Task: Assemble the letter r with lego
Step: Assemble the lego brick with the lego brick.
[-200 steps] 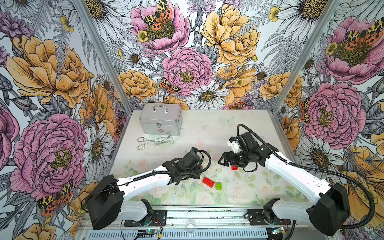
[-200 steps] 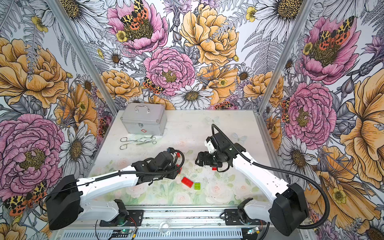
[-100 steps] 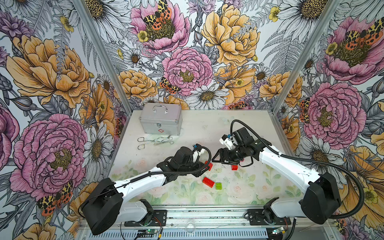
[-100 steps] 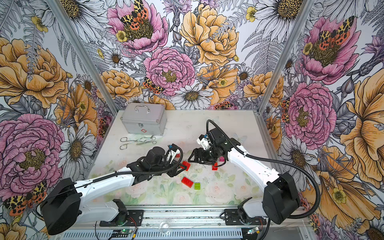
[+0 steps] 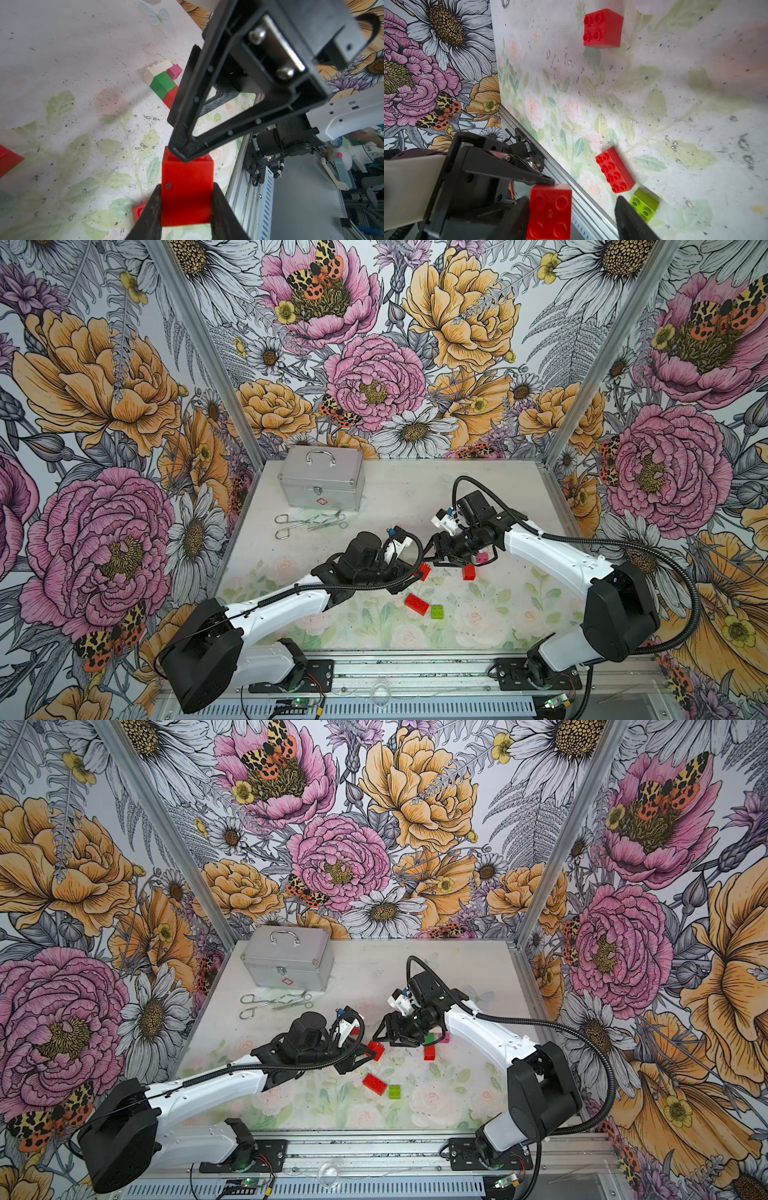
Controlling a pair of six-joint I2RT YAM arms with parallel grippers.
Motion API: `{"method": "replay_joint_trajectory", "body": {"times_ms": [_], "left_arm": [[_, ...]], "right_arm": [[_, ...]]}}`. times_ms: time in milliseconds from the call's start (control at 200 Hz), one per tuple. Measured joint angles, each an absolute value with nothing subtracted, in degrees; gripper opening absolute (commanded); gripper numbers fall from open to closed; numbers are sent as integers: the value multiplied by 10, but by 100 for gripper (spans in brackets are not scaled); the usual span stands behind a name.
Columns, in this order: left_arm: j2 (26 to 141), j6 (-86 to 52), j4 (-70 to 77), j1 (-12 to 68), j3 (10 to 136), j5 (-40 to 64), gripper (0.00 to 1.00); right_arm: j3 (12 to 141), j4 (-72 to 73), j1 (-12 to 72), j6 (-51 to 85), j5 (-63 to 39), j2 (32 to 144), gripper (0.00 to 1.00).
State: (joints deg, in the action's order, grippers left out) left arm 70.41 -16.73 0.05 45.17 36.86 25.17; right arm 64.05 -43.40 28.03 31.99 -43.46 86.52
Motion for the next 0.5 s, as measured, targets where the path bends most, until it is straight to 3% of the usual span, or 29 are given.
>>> {"method": "replay_joint_trajectory", "body": {"times_ms": [500], "left_arm": [[699, -130, -13, 448, 381, 251, 27]], "right_arm": [[653, -434, 280, 320, -472, 867, 59]]}}
